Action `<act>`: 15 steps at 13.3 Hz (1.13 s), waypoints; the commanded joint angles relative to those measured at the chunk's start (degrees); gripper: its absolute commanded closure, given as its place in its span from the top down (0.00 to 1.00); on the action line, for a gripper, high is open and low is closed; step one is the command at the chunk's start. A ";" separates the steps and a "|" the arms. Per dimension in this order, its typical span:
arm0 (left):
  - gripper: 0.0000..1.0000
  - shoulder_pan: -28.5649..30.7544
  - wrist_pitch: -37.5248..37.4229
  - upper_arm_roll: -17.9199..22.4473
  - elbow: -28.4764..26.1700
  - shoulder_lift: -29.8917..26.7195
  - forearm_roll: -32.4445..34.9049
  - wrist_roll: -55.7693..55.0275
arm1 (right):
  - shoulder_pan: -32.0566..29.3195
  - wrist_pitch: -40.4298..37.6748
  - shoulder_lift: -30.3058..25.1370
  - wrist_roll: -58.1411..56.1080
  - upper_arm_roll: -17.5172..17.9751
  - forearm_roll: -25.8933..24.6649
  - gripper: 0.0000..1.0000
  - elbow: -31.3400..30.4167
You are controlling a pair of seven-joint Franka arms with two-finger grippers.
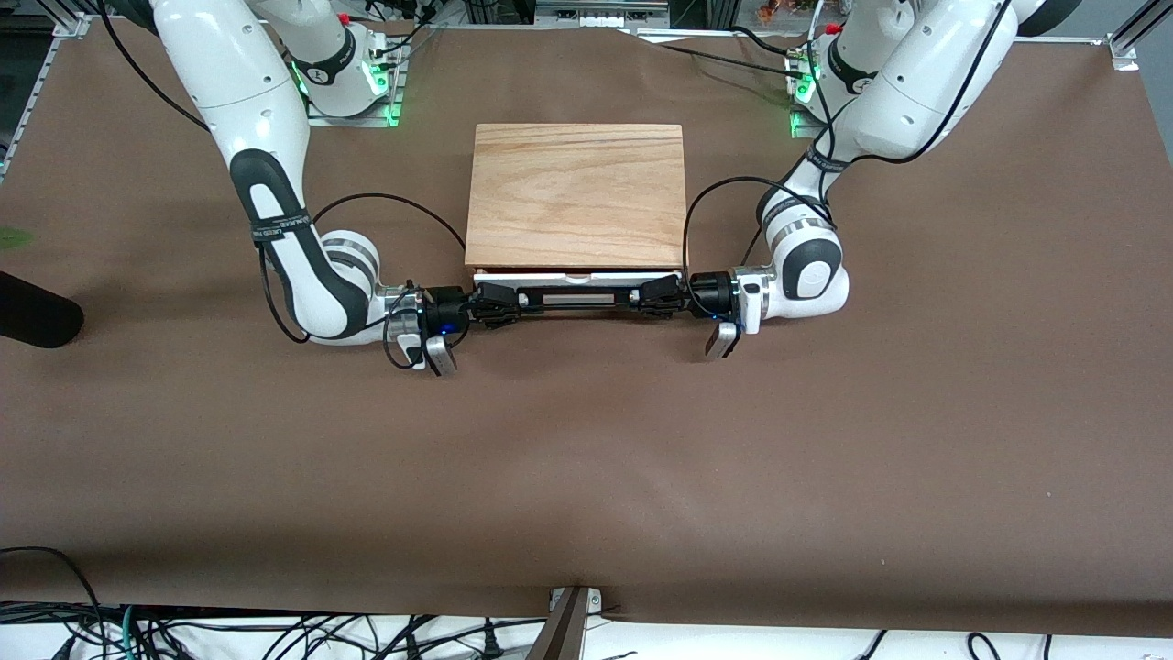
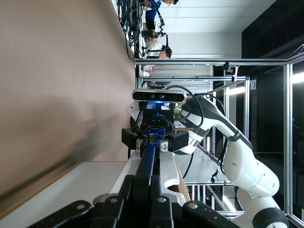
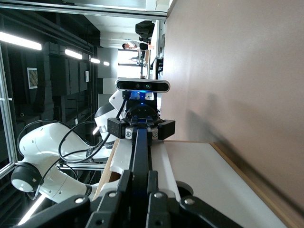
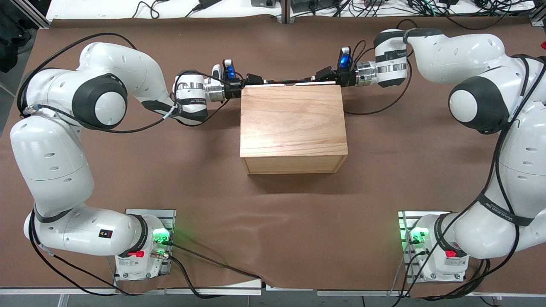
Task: Pull top drawer with both arms simultaneously
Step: 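Pull the handle outward from the box with both grippers together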
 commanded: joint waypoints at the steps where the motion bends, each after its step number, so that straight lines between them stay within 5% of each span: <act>1: 0.00 -0.73 1.13 2.21 1.58 1.81 0.84 -2.62 | -2.84 0.45 0.78 3.71 0.01 3.19 0.00 7.18; 15: 0.00 -0.99 0.96 5.46 7.64 4.71 2.33 -7.72 | -3.64 0.54 2.71 8.54 0.01 3.11 0.00 12.54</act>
